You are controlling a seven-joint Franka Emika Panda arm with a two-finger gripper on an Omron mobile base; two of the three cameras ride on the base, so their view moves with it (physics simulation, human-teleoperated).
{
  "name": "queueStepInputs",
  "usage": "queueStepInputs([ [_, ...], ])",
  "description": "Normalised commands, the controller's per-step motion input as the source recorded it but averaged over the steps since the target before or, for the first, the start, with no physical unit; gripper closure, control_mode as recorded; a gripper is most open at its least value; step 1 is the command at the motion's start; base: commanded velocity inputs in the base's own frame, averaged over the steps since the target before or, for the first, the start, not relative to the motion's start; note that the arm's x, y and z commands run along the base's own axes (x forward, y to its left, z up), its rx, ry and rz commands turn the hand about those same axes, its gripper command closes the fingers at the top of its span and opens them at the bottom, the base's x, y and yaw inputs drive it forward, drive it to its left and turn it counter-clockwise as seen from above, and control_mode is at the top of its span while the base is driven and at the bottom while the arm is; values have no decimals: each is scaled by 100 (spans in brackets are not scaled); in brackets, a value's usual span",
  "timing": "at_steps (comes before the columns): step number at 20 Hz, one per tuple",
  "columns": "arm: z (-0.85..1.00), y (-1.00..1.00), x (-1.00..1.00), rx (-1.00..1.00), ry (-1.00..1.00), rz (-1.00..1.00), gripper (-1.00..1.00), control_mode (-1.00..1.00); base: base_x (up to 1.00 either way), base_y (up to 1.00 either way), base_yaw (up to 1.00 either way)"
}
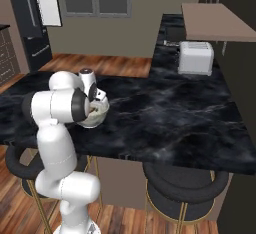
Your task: Retrieve the pear and banana from the fridge and place them into the bowl on the dining table.
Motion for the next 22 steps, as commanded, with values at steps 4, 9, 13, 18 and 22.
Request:
queueStepInputs([
  [4, 0, 6, -58, -1, -12, -2, -100, -100, 0, 0, 0],
  [9, 2, 0, -48, 0, -9, -4, -100, -100, 0, 0, 0],
  [13, 36, -2, -59, 0, -9, -3, -100, -100, 0, 0, 0],
  [18, 78, -25, -92, 0, -21, 0, -100, -100, 0, 0, 0],
  [22, 99, -42, -99, 0, -20, 0, -100, -100, 0, 0, 0],
])
